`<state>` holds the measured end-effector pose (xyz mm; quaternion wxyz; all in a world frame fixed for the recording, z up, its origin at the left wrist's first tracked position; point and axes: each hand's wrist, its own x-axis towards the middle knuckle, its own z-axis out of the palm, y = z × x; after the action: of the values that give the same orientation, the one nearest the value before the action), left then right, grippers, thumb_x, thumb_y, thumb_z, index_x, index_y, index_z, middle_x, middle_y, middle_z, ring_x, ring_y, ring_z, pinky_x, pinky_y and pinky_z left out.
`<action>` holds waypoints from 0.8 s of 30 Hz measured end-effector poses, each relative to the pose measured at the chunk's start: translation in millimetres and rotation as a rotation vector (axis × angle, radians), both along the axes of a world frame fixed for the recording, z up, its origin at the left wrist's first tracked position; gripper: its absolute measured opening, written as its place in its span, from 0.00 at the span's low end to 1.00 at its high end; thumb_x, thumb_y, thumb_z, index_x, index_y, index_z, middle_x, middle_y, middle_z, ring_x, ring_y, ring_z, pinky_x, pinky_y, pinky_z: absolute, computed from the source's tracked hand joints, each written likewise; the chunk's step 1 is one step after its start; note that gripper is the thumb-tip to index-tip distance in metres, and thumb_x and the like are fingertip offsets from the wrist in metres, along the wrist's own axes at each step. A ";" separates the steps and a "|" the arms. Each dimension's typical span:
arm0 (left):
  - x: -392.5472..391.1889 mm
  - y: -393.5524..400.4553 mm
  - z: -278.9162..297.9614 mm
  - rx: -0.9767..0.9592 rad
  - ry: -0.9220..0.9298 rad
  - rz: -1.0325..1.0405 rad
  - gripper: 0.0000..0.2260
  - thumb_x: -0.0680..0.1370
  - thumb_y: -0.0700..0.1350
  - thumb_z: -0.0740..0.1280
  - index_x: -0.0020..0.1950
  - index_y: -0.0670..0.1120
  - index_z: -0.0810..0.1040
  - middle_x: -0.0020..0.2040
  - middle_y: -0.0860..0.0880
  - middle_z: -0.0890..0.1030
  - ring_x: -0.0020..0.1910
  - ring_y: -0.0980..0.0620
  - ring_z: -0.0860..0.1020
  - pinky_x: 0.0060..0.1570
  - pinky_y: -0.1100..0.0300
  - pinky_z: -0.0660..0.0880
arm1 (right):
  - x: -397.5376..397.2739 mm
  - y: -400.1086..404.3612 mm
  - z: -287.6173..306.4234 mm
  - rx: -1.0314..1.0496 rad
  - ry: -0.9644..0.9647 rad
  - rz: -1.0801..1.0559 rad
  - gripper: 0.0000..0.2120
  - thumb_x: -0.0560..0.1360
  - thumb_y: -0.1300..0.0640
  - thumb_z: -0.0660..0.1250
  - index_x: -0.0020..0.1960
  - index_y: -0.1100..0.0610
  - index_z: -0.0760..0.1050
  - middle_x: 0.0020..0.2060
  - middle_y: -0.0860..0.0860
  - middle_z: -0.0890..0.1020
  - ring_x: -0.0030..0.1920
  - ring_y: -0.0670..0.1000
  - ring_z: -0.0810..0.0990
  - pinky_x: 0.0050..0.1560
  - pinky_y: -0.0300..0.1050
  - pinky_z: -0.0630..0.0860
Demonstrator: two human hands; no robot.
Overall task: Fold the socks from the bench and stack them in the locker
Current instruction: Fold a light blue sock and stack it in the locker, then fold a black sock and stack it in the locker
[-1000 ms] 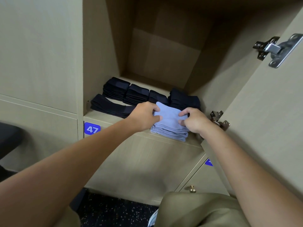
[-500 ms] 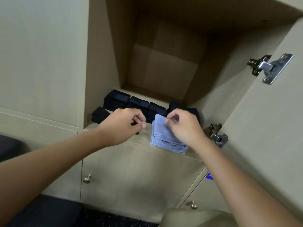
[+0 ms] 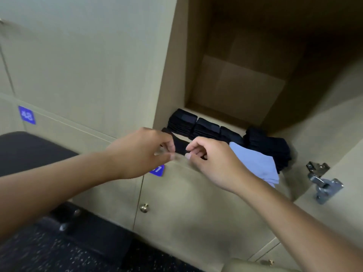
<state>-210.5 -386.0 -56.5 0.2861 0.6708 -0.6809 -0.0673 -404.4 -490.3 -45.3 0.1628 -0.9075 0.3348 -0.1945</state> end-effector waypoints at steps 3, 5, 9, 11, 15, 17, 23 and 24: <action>20.1 17.4 0.2 0.040 -0.046 0.042 0.04 0.80 0.55 0.68 0.51 0.57 0.81 0.48 0.62 0.82 0.50 0.61 0.78 0.55 0.53 0.77 | 18.7 9.1 -4.1 0.000 0.024 0.069 0.05 0.79 0.52 0.69 0.54 0.50 0.79 0.42 0.42 0.81 0.45 0.43 0.79 0.51 0.48 0.78; 33.5 29.9 0.6 0.075 -0.074 0.072 0.05 0.80 0.54 0.69 0.52 0.56 0.81 0.49 0.62 0.82 0.50 0.60 0.79 0.54 0.58 0.76 | 30.8 16.7 -6.6 -0.002 0.046 0.116 0.06 0.79 0.51 0.69 0.55 0.48 0.79 0.42 0.40 0.79 0.44 0.41 0.78 0.49 0.45 0.77; 62.6 58.1 2.3 0.150 -0.074 0.130 0.06 0.79 0.51 0.71 0.54 0.52 0.83 0.50 0.59 0.84 0.49 0.59 0.81 0.45 0.75 0.71 | 53.7 33.1 -13.9 0.057 0.052 0.197 0.08 0.77 0.49 0.69 0.57 0.46 0.77 0.46 0.42 0.80 0.45 0.42 0.78 0.50 0.45 0.77; 80.0 74.6 1.5 0.202 -0.067 0.178 0.07 0.79 0.51 0.71 0.55 0.52 0.83 0.50 0.59 0.84 0.49 0.60 0.81 0.45 0.76 0.71 | 62.3 41.6 -16.7 0.097 0.067 0.242 0.09 0.78 0.48 0.69 0.57 0.45 0.77 0.47 0.42 0.80 0.45 0.42 0.78 0.50 0.46 0.77; 116.8 110.0 -2.0 0.237 -0.043 0.296 0.06 0.79 0.48 0.72 0.55 0.49 0.83 0.49 0.60 0.83 0.49 0.57 0.81 0.51 0.63 0.76 | 77.0 57.4 -20.4 0.150 0.078 0.343 0.08 0.78 0.47 0.68 0.57 0.43 0.76 0.48 0.41 0.80 0.44 0.42 0.78 0.47 0.40 0.74; 132.9 127.1 -3.3 0.262 -0.044 0.357 0.06 0.79 0.47 0.72 0.53 0.47 0.83 0.50 0.56 0.84 0.48 0.58 0.81 0.52 0.61 0.76 | 85.6 64.3 -22.1 0.172 0.083 0.378 0.07 0.78 0.46 0.69 0.56 0.42 0.76 0.49 0.40 0.80 0.43 0.41 0.78 0.45 0.38 0.72; 173.7 174.1 -9.6 0.473 -0.032 0.461 0.12 0.75 0.41 0.77 0.56 0.50 0.81 0.54 0.51 0.84 0.49 0.57 0.80 0.48 0.67 0.74 | 101.8 77.5 -27.9 0.193 0.111 0.461 0.07 0.77 0.45 0.69 0.55 0.42 0.76 0.48 0.39 0.81 0.41 0.36 0.77 0.42 0.36 0.72; 179.2 181.8 -12.3 0.557 -0.025 0.469 0.16 0.74 0.39 0.78 0.58 0.50 0.81 0.55 0.51 0.83 0.50 0.57 0.80 0.48 0.66 0.73 | 101.9 78.5 -28.7 0.201 0.114 0.462 0.07 0.77 0.45 0.70 0.55 0.42 0.77 0.48 0.40 0.81 0.40 0.37 0.77 0.43 0.37 0.73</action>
<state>-31.3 -204.2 -68.8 0.0916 0.8617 -0.4677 -0.1744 -302.6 -411.7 -74.0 0.2733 -0.9487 0.1448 -0.0662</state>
